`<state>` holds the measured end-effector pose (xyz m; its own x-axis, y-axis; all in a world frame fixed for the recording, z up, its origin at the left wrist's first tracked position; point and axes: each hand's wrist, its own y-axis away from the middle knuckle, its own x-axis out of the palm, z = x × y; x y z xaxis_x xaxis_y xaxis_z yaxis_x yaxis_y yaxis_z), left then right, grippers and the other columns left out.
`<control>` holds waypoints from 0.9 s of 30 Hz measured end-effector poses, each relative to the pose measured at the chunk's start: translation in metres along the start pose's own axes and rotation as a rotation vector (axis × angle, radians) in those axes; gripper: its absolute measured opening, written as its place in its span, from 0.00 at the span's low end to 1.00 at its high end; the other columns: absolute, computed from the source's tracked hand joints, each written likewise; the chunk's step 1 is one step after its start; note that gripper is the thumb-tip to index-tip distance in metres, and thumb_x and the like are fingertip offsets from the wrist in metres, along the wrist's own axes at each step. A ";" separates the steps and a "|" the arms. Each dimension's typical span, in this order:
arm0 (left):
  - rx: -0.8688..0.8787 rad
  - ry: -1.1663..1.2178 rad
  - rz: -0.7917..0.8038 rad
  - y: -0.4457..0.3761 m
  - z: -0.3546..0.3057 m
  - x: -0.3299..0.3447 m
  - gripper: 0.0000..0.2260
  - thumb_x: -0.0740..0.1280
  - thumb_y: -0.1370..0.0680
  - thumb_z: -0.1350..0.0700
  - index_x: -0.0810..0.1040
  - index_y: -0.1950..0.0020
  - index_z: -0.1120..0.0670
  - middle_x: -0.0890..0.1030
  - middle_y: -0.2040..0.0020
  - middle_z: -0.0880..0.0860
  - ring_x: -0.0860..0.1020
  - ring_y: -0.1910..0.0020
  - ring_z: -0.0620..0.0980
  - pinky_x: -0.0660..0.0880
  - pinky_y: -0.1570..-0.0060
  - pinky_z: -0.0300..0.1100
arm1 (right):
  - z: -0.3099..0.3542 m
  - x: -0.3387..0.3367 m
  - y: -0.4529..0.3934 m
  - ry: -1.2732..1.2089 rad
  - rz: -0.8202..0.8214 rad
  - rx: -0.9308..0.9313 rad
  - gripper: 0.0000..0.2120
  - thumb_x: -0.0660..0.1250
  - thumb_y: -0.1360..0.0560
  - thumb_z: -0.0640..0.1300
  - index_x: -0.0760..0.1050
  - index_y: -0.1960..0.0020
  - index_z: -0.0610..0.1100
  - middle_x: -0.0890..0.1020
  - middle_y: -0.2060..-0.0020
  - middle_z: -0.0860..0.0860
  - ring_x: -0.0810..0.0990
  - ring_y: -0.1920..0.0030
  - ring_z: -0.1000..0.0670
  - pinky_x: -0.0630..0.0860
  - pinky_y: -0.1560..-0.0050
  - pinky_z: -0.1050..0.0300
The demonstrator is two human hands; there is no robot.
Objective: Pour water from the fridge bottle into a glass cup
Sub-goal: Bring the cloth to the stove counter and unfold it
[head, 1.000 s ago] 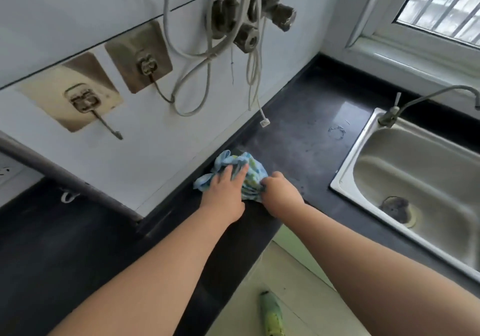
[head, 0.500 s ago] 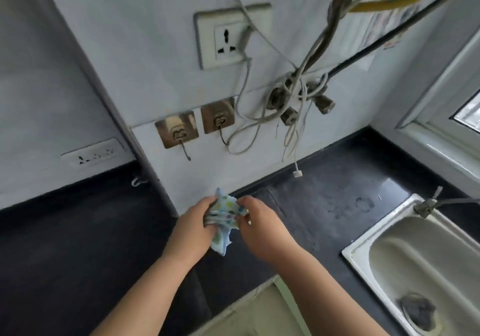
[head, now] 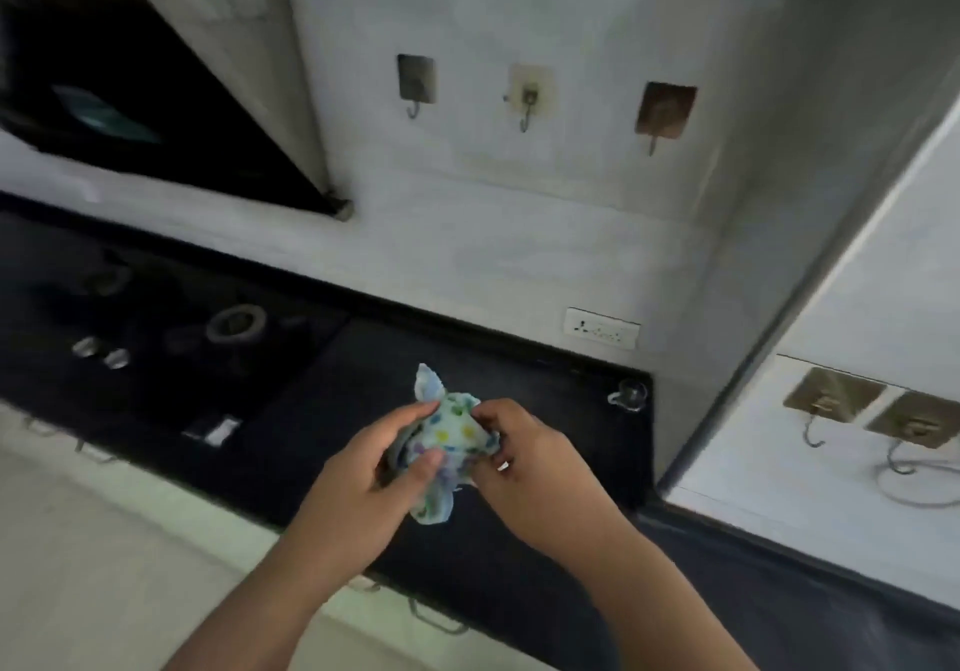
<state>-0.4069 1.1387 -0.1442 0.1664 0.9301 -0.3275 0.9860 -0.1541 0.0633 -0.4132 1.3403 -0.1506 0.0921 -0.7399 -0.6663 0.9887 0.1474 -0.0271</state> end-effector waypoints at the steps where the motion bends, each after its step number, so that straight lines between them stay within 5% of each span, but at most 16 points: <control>1: -0.019 0.015 -0.085 0.013 0.012 -0.025 0.17 0.72 0.21 0.46 0.77 0.35 0.29 0.81 0.37 0.37 0.81 0.39 0.36 0.80 0.38 0.41 | 0.019 0.021 -0.007 -0.008 0.052 -0.038 0.20 0.70 0.22 0.45 0.72 0.33 0.59 0.81 0.44 0.61 0.82 0.52 0.58 0.80 0.49 0.62; 10: -0.175 -0.086 -0.550 0.149 0.116 -0.227 0.21 0.74 0.22 0.55 0.79 0.42 0.27 0.82 0.44 0.31 0.81 0.45 0.35 0.79 0.50 0.35 | 0.197 0.225 -0.029 -0.051 0.539 -0.303 0.33 0.73 0.23 0.48 0.65 0.26 0.72 0.78 0.37 0.63 0.82 0.44 0.61 0.80 0.43 0.63; 17: -0.235 -0.147 -0.668 0.206 0.158 -0.343 0.18 0.72 0.22 0.56 0.79 0.42 0.32 0.83 0.47 0.32 0.82 0.47 0.35 0.76 0.52 0.31 | 0.294 0.338 -0.044 -0.013 0.642 -0.399 0.25 0.75 0.26 0.53 0.74 0.31 0.65 0.80 0.42 0.63 0.83 0.50 0.58 0.82 0.46 0.59; 22: -0.288 -0.123 -0.733 0.201 0.187 -0.403 0.20 0.74 0.23 0.54 0.76 0.41 0.30 0.84 0.47 0.33 0.83 0.48 0.36 0.81 0.48 0.40 | 0.332 0.396 -0.081 -0.043 0.710 -0.381 0.21 0.74 0.25 0.52 0.75 0.35 0.65 0.82 0.47 0.64 0.84 0.52 0.56 0.83 0.48 0.55; 27: -0.352 -0.144 -0.809 0.172 0.214 -0.464 0.15 0.72 0.21 0.51 0.76 0.41 0.31 0.84 0.47 0.35 0.83 0.48 0.37 0.82 0.47 0.42 | 0.368 0.457 -0.142 -0.057 0.812 -0.390 0.19 0.73 0.22 0.50 0.75 0.34 0.64 0.83 0.49 0.65 0.82 0.52 0.66 0.80 0.52 0.68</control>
<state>-0.3127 0.6091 -0.1832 -0.5563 0.6554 -0.5108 0.7464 0.6643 0.0395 -0.4682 0.7396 -0.1767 0.7606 -0.3404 -0.5528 0.5069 0.8434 0.1781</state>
